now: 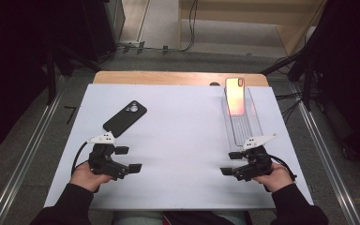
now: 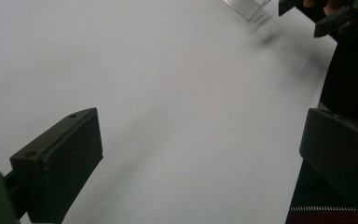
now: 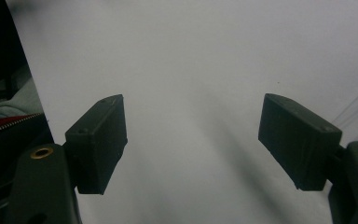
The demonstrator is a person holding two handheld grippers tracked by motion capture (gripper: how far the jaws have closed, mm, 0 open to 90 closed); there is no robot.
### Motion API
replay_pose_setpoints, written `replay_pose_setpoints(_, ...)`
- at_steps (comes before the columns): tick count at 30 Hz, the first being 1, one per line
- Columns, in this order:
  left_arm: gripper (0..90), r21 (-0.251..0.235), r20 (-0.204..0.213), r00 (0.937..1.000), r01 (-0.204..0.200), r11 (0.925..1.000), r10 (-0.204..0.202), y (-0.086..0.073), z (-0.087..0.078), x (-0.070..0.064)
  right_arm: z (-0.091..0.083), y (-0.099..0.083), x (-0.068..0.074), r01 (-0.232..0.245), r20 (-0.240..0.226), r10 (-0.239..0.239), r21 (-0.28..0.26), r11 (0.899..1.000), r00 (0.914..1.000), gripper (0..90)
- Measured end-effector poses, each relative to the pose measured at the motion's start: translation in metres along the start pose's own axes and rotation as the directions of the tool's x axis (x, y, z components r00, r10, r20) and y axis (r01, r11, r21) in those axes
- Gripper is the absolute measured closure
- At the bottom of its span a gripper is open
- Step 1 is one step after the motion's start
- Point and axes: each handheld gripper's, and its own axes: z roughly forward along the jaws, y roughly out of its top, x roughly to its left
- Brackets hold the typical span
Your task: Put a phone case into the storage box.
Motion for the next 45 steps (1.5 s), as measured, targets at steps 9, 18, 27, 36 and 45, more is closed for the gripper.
replay_pose_setpoints(9, 13.9, 0.041, -0.081, 0.9966, 0.018, 0.999, -0.014, 0.008, -0.005, 0.008, 0.0, 0.0, 0.0, -0.005, 0.002, 0.005, -0.004, 1.0, 1.0, 21.9)
replay_pose_setpoints(18, 14.1, 0.029, -0.106, 0.9943, 0.004, 0.9996, 0.0, 0.017, -0.006, 0.022, 0.0, -0.002, -0.002, -0.018, 0.013, 0.018, 0.004, 1.0, 0.9997, 21.8)
replay_pose_setpoints(27, 14.1, 0.015, -0.126, 0.992, -0.003, 0.9999, 0.005, 0.027, -0.006, 0.026, 0.001, -0.006, 0.0, -0.007, -0.002, 0.007, 0.009, 1.0, 1.0, 21.8)
replay_pose_setpoints(36, 15.4, 0.017, -0.142, 0.9882, -0.054, 0.9984, 0.056, 0.044, -0.005, 0.037, -0.002, -0.006, 0.001, -0.004, 0.007, 0.004, -0.001, 1.0, 1.0, 21.8)
replay_pose_setpoints(45, 13.7, -0.02, -0.169, 0.9846, -0.051, 0.9985, 0.047, 0.053, -0.012, 0.063, -0.001, -0.005, 0.002, -0.005, -0.001, 0.005, -0.006, 1.0, 1.0, 21.9)
